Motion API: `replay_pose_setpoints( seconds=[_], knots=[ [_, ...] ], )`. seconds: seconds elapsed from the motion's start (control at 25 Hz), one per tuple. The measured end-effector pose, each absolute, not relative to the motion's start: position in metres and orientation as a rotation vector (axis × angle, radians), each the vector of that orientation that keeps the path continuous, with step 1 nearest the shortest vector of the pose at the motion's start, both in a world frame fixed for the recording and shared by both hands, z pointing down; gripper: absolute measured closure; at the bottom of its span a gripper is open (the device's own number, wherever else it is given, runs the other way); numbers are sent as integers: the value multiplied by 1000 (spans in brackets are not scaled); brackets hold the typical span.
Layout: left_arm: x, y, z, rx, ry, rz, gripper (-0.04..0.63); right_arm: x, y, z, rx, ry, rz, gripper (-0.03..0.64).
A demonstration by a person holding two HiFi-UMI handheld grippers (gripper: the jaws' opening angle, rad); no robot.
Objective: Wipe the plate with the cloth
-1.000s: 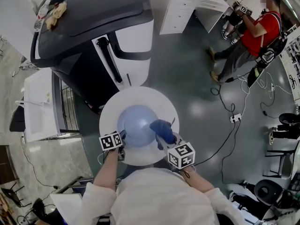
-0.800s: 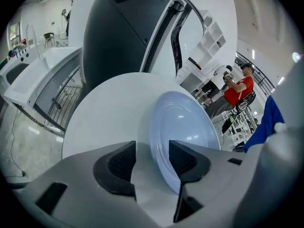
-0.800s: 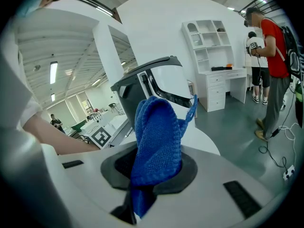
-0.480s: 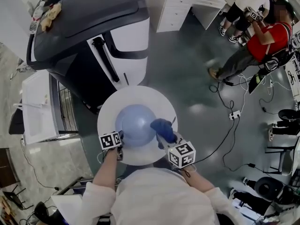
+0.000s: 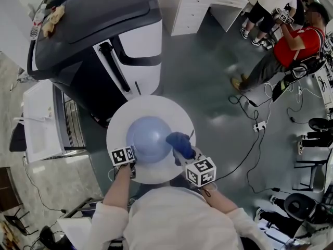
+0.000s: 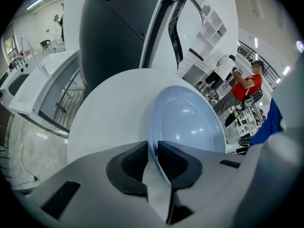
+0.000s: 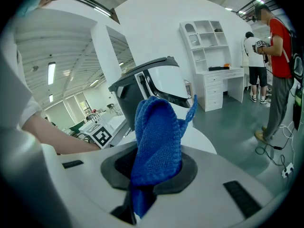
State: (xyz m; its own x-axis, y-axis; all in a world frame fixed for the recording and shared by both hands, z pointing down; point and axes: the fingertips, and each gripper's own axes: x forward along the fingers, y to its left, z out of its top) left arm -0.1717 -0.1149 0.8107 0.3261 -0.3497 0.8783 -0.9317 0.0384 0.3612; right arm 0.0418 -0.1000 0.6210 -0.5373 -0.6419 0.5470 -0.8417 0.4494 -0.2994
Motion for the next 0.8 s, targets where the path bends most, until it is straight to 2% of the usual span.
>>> replay_pose_setpoints(
  seconds=[0.04,0.4,0.8],
  knots=[
    [-171,-115,810,1518,-1219,673,519,42,-100,621,1260,-2351,781,531],
    [-171,-119,803,1416,-1205,431,552,45,-100,616,1269,-2353,775,531],
    [-175,-126,786,1448,-1231,368,554,40,-105,612,1252,-2381,760,531]
  ],
)
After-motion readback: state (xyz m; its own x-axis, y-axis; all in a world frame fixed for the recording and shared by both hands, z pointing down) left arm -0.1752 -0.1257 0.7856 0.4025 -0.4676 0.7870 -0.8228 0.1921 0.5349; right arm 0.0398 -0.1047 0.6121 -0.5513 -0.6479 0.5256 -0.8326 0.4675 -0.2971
